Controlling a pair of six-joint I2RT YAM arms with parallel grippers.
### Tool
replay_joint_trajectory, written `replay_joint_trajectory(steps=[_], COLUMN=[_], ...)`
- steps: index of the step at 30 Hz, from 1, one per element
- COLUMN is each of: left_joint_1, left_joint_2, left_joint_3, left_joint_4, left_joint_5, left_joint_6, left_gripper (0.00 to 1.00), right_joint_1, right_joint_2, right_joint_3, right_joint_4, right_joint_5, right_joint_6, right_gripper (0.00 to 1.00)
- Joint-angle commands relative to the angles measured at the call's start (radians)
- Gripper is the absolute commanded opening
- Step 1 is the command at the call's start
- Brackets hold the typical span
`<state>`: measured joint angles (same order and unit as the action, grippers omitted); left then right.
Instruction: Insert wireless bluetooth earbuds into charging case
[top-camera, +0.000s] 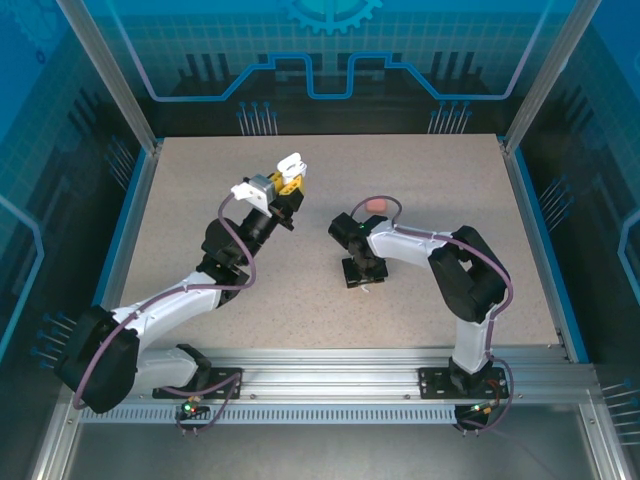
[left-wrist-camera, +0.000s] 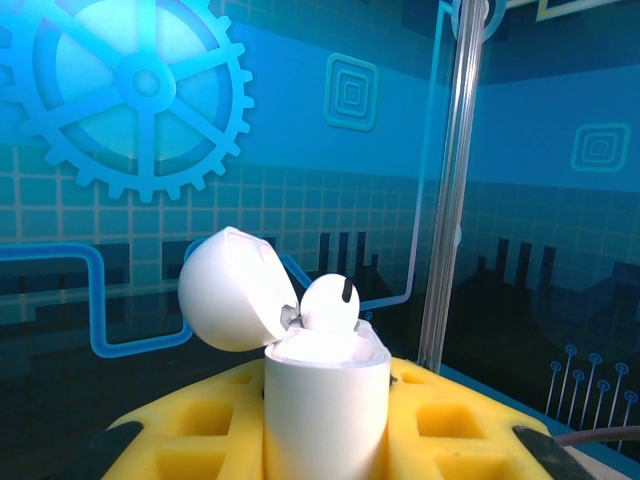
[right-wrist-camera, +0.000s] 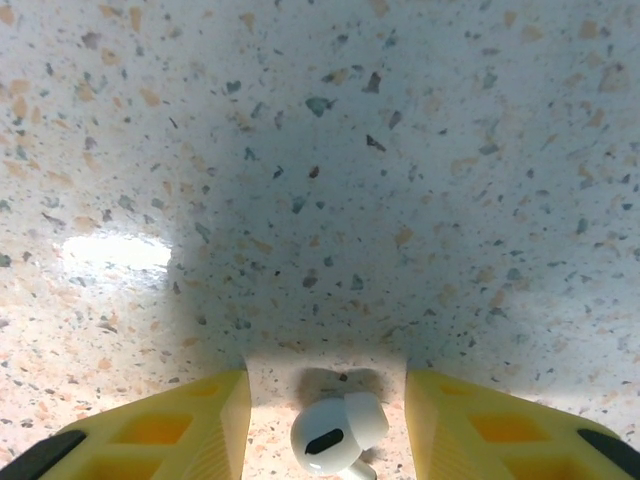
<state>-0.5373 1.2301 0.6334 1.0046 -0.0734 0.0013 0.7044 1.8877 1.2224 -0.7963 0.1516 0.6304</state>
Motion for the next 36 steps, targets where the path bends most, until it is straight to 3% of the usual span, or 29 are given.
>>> replay_joint_trajectory(steps=[1,18,36], left_joint_1=[0.007,0.007,0.007], left_joint_2=[0.009,0.011,0.028], left_joint_3=[0.046,0.049,0.058], left_joint_4=[0.049,0.046,0.051], left_joint_5=[0.018,0.019,0.028], left_joint_6=[-0.001,-0.001,-0.010], left_gripper=[0.00,0.00,0.00], right_joint_1=[0.012,-0.007,-0.015], right_joint_2=[-0.022,-0.023,-0.043], right_joint_3=[-0.007,-0.055,-0.083], right_joint_4=[-0.045,-0.007,0.000], right_joint_5=[0.011,-0.014,-0.010], right_joint_6=[-0.003,-0.007,-0.006], right_gripper=[0.46,0.40,0.40])
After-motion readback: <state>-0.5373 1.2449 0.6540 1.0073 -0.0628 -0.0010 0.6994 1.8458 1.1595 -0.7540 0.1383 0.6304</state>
